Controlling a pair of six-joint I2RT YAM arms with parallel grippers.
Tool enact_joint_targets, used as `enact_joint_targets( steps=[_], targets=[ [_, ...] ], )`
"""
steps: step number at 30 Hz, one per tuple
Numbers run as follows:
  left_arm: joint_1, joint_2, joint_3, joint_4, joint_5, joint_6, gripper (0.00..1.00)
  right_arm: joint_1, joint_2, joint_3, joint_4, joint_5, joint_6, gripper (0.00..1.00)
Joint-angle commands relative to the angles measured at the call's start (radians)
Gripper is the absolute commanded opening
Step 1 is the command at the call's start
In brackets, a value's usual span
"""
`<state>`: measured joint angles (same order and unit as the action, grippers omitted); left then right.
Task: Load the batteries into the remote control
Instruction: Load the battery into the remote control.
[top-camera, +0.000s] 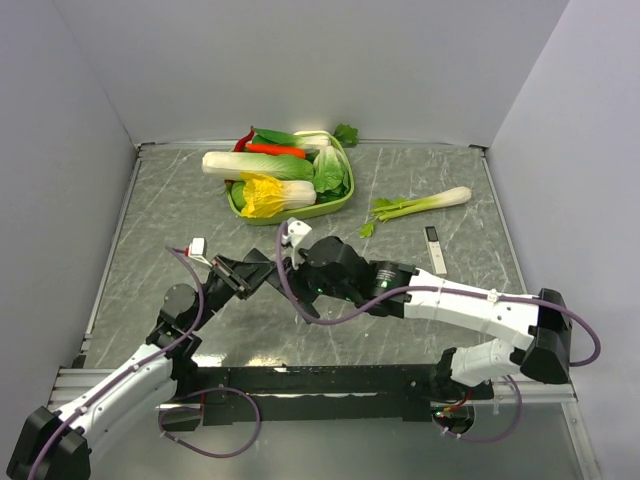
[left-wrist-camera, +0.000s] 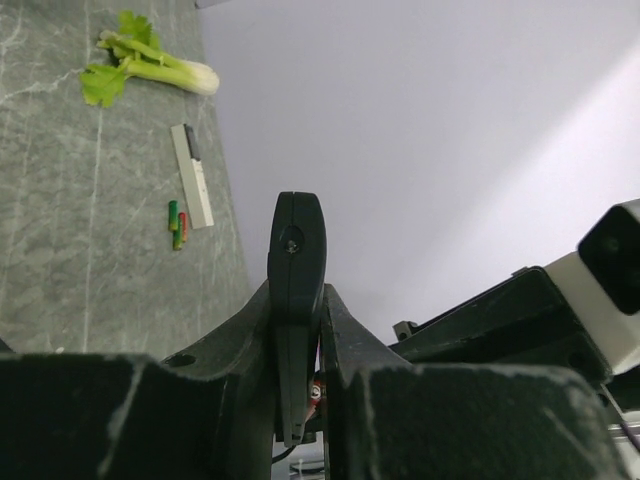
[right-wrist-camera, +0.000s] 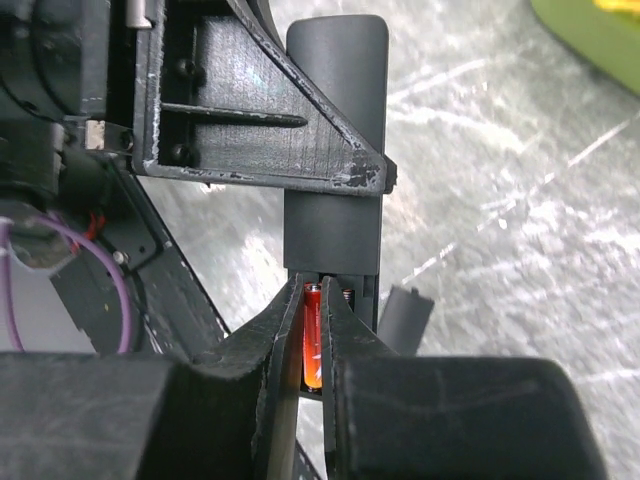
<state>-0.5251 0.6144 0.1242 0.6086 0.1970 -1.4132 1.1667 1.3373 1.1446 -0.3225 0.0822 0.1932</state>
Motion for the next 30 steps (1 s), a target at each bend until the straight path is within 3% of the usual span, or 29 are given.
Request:
enact_joint_targets(
  steps=[1, 10, 30],
  targets=[
    [0.0, -0.059, 0.014, 0.217, -0.059, -0.113, 0.01, -0.001, -0.049, -0.094, 0.059, -0.004, -0.005, 0.02],
    [0.002, -0.076, 0.029, 0.244, -0.082, -0.115, 0.01, -0.001, -0.063, -0.189, 0.141, -0.028, -0.024, 0.01],
    [0.002, -0.099, 0.075, 0.23, -0.079, -0.035, 0.01, 0.008, -0.029, -0.293, 0.14, 0.019, -0.1, 0.0]
  ],
)
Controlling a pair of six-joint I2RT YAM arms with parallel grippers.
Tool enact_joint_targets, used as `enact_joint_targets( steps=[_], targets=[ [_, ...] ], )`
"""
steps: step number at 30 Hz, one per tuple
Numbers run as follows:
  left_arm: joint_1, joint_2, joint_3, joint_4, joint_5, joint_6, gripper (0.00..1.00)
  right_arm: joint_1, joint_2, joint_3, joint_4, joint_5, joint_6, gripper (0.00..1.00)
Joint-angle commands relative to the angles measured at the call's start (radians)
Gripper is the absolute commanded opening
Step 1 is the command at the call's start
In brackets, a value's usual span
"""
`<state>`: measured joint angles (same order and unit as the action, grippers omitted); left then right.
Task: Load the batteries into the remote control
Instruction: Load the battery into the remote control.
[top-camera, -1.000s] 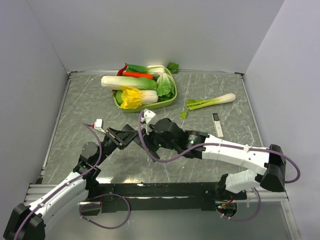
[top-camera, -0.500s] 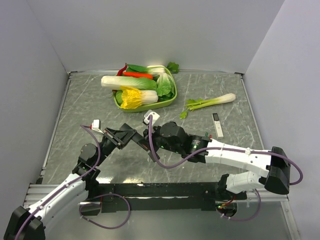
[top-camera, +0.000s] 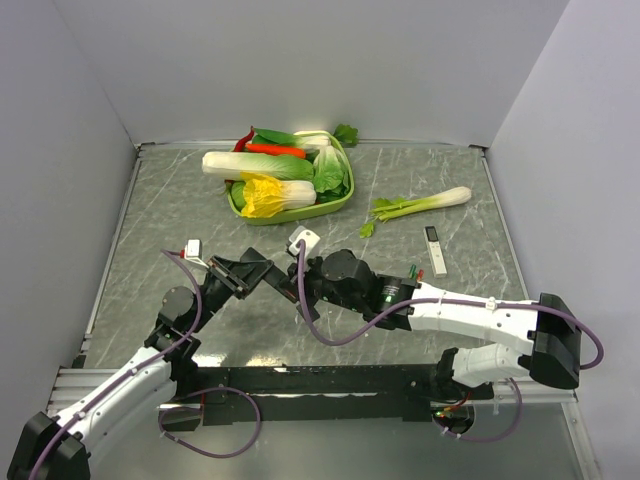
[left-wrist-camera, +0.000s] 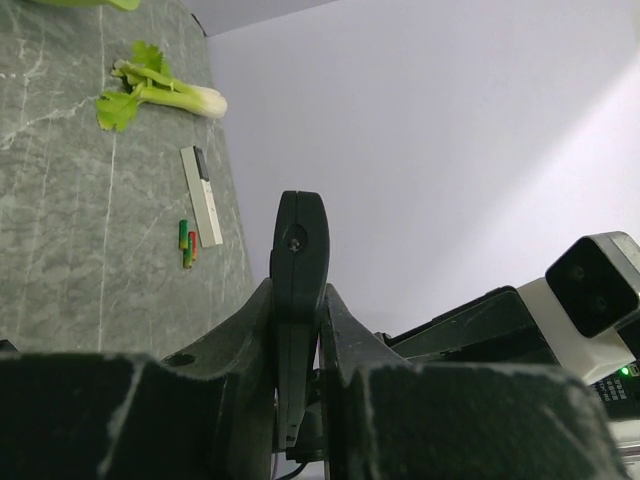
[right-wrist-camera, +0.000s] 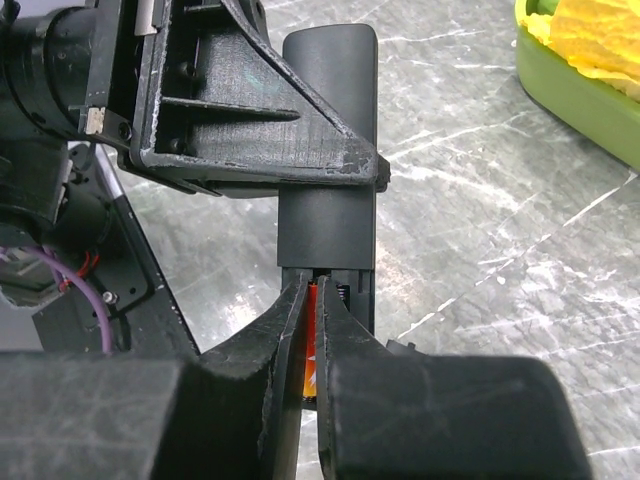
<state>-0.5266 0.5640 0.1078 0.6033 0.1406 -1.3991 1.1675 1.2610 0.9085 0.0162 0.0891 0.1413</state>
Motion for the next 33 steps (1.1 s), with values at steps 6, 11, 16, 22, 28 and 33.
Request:
enact_joint_targets(
  steps=[6, 11, 16, 22, 28, 33],
  targets=[
    [0.004, -0.044, 0.096, 0.243, -0.009, -0.041, 0.01, 0.015, 0.051, -0.065, -0.182, -0.003, -0.051, 0.0],
    [0.004, -0.029, 0.086, 0.27, 0.007, -0.048, 0.01, 0.024, 0.052, -0.071, -0.131, 0.003, -0.011, 0.14],
    [0.004, -0.045, 0.089, 0.172, 0.025, 0.012, 0.01, 0.023, 0.0, -0.045, -0.12, 0.008, 0.01, 0.28],
    [0.004, -0.076, 0.049, 0.058, 0.019, 0.104, 0.01, 0.021, -0.095, 0.026, -0.177, 0.006, 0.007, 0.45],
    [0.004, -0.073, 0.02, 0.016, 0.025, 0.173, 0.01, 0.017, -0.187, 0.073, -0.251, 0.024, 0.033, 0.57],
    [0.004, -0.059, 0.026, 0.052, 0.074, 0.206, 0.01, -0.044, -0.213, 0.075, -0.34, 0.015, 0.089, 0.68]
  ],
)
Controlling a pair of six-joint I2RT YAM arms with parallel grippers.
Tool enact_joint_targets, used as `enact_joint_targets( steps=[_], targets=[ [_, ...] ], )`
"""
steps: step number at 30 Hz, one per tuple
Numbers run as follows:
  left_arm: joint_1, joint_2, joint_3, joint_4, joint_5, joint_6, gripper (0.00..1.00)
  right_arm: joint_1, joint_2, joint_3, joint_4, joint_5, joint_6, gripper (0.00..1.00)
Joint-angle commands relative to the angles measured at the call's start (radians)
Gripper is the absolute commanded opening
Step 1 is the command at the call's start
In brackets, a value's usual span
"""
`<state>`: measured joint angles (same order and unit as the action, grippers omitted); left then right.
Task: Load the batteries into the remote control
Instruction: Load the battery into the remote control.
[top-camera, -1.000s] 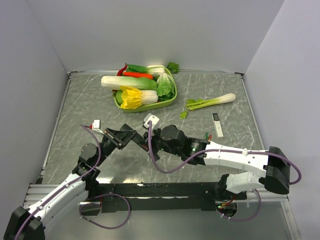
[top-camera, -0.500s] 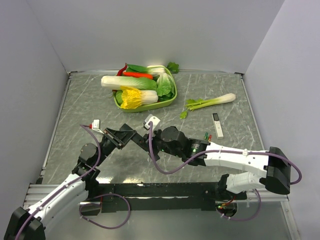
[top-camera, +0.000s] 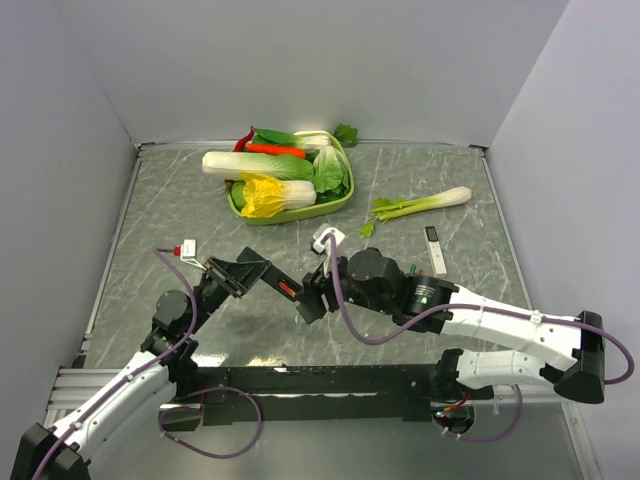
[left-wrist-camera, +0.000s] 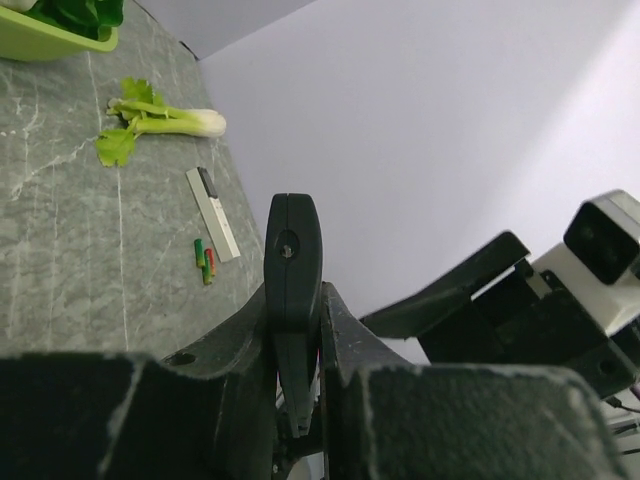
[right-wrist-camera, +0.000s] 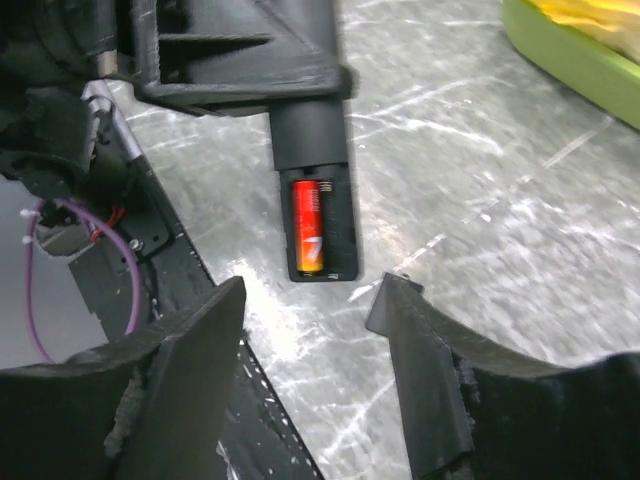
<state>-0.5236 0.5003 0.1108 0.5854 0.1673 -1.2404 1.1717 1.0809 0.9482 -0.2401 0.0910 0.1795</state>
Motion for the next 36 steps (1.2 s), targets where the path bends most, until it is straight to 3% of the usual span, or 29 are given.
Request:
enact_joint_targets(
  steps=[1, 8, 14, 19, 28, 32, 34, 36],
  targets=[
    [0.0, 0.007, 0.027, 0.079, 0.057, 0.053, 0.01, -0.072, -0.041, 0.024, -0.085, -0.035, 0.07, 0.72],
    [0.0, 0.038, 0.039, 0.188, 0.132, 0.07, 0.01, -0.216, -0.075, -0.097, 0.07, -0.4, 0.167, 0.83],
    [0.0, 0.069, 0.062, 0.254, 0.184, 0.081, 0.01, -0.222, -0.026, -0.129, 0.226, -0.536, 0.227, 0.84],
    [0.0, 0.073, 0.073, 0.272, 0.202, 0.082, 0.01, -0.233, 0.008, -0.138, 0.28, -0.563, 0.255, 0.78],
    [-0.001, 0.072, 0.075, 0.317, 0.227, 0.076, 0.01, -0.254, 0.037, -0.186, 0.374, -0.608, 0.304, 0.54],
    [0.0, 0.07, 0.072, 0.33, 0.227, 0.068, 0.01, -0.257, 0.05, -0.192, 0.387, -0.626, 0.313, 0.3],
    [0.0, 0.07, 0.073, 0.335, 0.228, 0.068, 0.01, -0.256, 0.057, -0.19, 0.395, -0.639, 0.314, 0.25],
    [0.0, 0.07, 0.072, 0.332, 0.23, 0.068, 0.01, -0.257, 0.059, -0.19, 0.4, -0.645, 0.319, 0.14]
  ],
)
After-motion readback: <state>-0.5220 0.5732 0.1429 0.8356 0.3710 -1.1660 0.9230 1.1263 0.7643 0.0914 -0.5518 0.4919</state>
